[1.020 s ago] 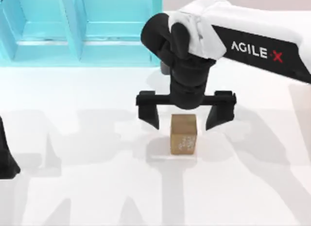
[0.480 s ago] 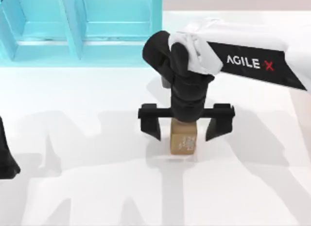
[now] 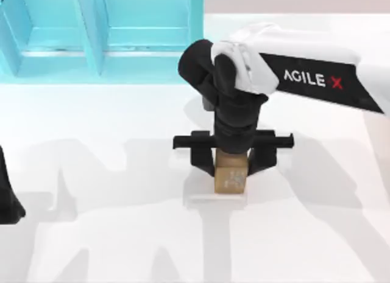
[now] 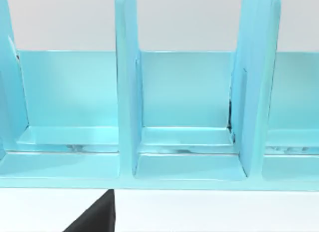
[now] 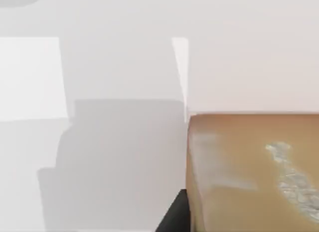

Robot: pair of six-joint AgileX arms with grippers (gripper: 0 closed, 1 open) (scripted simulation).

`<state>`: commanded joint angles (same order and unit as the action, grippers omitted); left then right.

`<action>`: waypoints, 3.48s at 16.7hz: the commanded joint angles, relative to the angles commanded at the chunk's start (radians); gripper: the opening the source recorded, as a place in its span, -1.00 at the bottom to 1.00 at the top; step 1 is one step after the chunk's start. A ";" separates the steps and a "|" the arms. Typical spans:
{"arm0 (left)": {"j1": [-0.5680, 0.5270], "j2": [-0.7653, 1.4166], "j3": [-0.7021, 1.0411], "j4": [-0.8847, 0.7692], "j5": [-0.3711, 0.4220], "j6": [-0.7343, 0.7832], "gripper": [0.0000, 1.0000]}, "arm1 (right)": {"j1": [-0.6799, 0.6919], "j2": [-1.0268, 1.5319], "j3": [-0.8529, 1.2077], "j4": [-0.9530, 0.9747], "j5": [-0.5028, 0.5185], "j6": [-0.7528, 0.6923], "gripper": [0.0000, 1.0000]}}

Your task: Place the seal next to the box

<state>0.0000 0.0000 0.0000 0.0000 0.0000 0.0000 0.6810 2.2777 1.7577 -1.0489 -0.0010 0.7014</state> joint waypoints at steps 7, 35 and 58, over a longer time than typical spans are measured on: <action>0.000 0.000 0.000 0.000 0.000 0.000 1.00 | 0.000 0.000 0.000 0.000 0.000 0.000 -1.00; 0.000 0.000 0.000 0.000 0.000 0.000 1.00 | -0.235 -0.332 -0.102 -0.231 0.001 -0.230 -1.00; 0.000 0.000 0.000 0.000 0.000 0.000 1.00 | -0.553 -0.733 -0.672 -0.063 0.002 -0.563 -1.00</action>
<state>0.0000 0.0000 0.0000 0.0000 0.0000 0.0000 0.1283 1.5444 1.0860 -1.1118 0.0009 0.1379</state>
